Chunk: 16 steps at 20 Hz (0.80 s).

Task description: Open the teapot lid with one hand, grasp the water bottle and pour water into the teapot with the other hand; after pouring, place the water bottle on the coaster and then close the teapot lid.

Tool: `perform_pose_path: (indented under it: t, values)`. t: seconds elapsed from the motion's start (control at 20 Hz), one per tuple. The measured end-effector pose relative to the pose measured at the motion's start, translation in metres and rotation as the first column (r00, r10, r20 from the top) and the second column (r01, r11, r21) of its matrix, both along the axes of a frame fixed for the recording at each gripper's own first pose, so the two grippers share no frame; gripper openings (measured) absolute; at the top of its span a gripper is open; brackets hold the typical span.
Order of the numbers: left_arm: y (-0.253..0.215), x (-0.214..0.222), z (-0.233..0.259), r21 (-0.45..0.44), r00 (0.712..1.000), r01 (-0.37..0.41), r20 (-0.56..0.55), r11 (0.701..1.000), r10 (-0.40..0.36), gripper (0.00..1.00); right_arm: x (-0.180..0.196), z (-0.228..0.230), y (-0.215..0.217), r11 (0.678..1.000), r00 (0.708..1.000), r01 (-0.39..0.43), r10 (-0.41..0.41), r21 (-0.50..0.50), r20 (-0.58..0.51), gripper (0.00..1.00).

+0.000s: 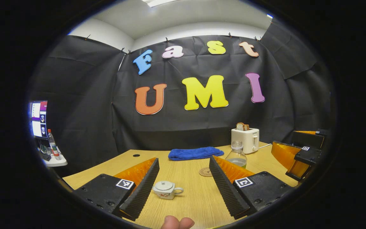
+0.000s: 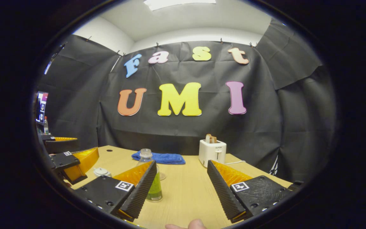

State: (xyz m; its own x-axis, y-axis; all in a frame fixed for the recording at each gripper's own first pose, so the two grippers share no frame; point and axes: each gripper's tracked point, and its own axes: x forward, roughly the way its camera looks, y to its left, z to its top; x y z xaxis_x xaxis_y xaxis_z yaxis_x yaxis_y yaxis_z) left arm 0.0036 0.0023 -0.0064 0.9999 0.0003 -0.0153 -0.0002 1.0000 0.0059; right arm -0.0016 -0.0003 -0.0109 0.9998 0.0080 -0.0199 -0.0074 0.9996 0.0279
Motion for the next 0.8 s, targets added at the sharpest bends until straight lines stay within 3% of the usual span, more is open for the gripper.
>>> perform_pose_path:
  t: [0.25, 0.45, 0.65, 0.8]
  values:
    - [0.001, -0.001, -0.014, -0.030, 0.999, 0.018, -0.028, 0.999, -0.019, 0.99, 0.003, -0.005, -0.005, 1.000, 1.000, -0.005, 0.005, 0.002, -0.003, 0.95]
    - [0.031, -0.003, -0.042, -0.036, 0.997, -0.033, -0.073, 0.999, 0.031, 0.99, 0.006, -0.022, -0.006, 0.999, 1.000, -0.011, 0.011, -0.030, -0.017, 0.95]
    - [0.050, 0.014, -0.073, -0.022, 0.990, -0.058, -0.132, 0.998, 0.055, 0.99, 0.010, -0.041, -0.001, 0.998, 0.997, -0.058, 0.057, -0.017, -0.050, 0.96]
    - [0.051, 0.031, -0.089, -0.043, 0.985, -0.052, -0.166, 0.998, 0.044, 0.99, 0.014, -0.047, -0.011, 0.999, 0.997, -0.041, 0.040, -0.027, -0.066, 0.95]
